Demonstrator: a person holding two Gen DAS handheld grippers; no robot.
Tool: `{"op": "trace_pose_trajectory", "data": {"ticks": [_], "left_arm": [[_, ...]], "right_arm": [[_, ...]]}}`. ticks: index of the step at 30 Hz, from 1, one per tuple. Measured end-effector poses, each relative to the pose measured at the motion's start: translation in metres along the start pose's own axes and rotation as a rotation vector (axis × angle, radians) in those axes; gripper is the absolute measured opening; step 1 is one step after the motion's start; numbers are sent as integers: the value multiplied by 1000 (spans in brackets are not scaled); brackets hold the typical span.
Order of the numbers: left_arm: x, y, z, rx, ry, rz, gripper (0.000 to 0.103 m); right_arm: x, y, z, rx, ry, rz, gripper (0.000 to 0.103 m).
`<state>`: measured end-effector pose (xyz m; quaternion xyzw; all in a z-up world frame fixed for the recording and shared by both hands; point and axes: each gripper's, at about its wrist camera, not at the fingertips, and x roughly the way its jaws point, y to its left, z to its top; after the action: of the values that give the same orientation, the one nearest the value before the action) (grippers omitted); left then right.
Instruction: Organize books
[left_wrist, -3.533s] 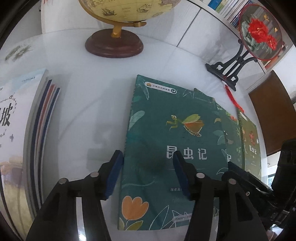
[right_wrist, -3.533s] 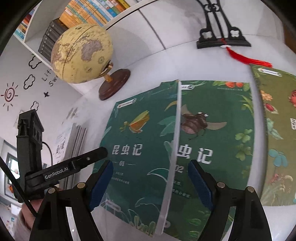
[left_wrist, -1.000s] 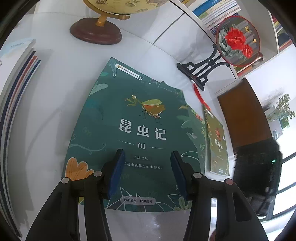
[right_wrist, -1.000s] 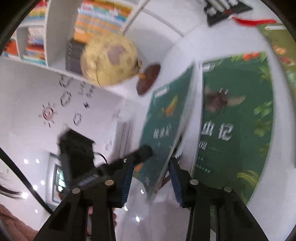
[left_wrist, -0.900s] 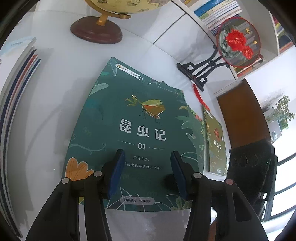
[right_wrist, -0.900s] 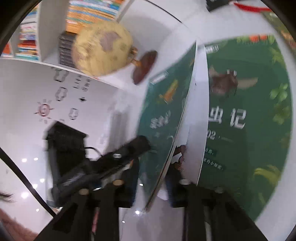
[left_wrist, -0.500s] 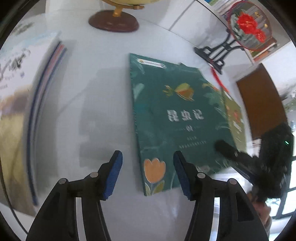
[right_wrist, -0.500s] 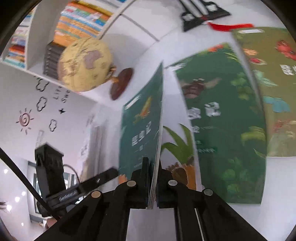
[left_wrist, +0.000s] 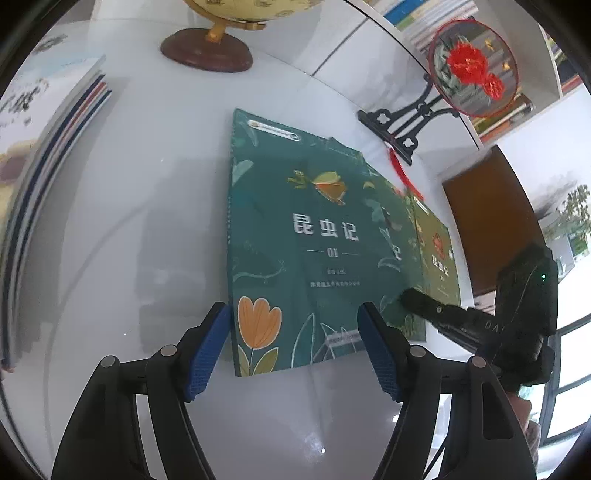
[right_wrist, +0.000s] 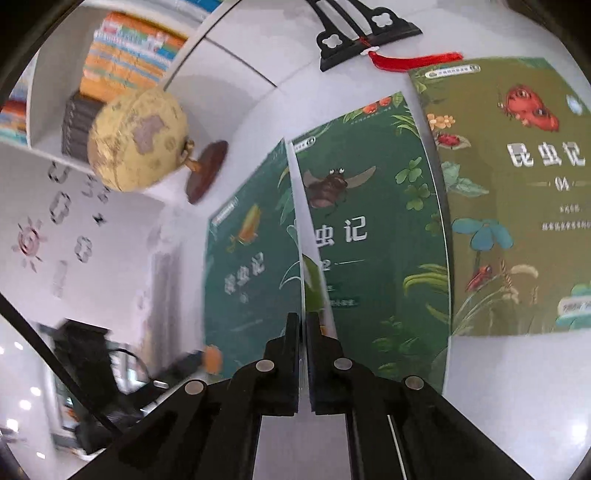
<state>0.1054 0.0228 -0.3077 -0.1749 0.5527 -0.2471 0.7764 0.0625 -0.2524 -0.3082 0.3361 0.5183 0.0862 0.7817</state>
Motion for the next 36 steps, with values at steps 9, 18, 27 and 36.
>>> {"op": "trace_pose_trajectory", "data": {"ticks": [9,18,27,36], "left_arm": [[12,-15,17,10,-34,62,73],[18,-45,12,104,-38,81,37],[5,-4,20,33,-3,329,53],[0,-2,7,73,15,234,75]], "right_arm": [[12,-2,-1,-74,30,-51,4],[19,-9,4,-56,78,48,3],[18,-22,5,23,90,112,2],[18,-21,4,39,91,104,2]]}}
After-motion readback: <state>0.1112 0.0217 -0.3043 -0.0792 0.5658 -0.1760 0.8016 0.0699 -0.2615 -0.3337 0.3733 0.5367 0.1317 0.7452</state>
